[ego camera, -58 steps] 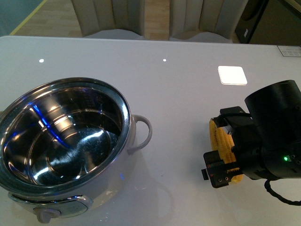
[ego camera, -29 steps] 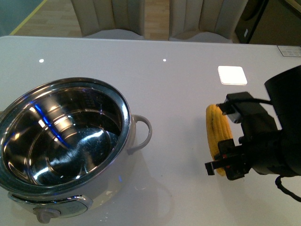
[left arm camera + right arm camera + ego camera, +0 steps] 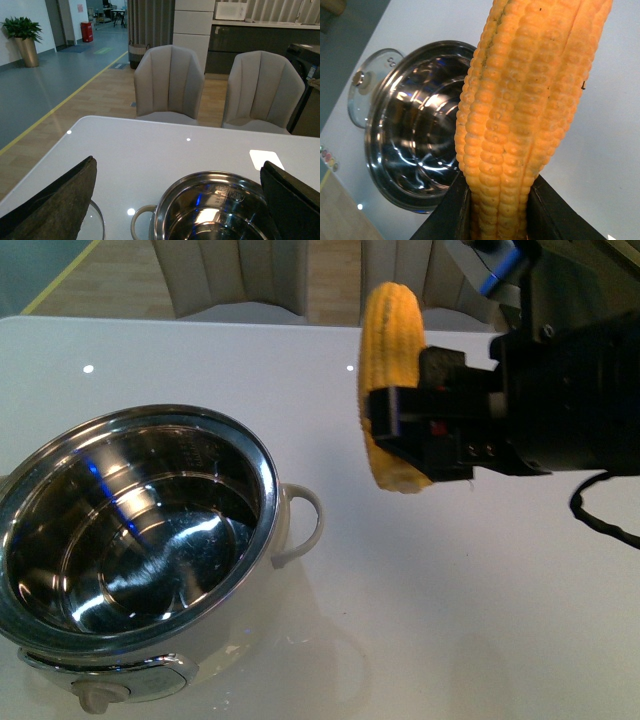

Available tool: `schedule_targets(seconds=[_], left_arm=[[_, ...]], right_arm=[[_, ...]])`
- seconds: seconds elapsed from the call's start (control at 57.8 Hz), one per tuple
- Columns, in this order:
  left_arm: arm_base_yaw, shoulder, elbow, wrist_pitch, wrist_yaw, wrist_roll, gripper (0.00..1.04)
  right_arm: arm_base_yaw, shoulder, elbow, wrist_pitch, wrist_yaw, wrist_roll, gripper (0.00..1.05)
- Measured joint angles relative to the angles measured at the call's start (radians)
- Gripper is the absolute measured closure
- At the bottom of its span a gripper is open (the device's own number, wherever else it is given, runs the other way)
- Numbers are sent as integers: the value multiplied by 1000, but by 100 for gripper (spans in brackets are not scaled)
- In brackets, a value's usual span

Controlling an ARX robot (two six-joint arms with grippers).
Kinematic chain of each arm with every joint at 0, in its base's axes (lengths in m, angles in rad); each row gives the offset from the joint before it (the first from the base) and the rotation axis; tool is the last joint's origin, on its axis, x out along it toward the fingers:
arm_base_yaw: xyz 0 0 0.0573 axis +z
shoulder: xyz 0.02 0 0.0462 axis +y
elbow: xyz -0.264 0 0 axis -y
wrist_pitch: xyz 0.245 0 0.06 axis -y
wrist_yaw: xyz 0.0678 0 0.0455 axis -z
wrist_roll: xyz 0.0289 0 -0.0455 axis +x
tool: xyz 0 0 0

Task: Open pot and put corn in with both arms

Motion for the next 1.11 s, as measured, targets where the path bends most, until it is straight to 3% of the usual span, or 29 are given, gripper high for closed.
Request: schedule_targets(seconds=[0.606,0.796,1.108], left_arm=[[0,0,0,0,0,0,7],[0,0,0,0,0,0,7],[0,0,0,0,0,0,7]], right_arm=[[126,203,177,8,-31,175,85],[128,243,200,39,-39,233,85],[80,296,217,174,-101,463,86]])
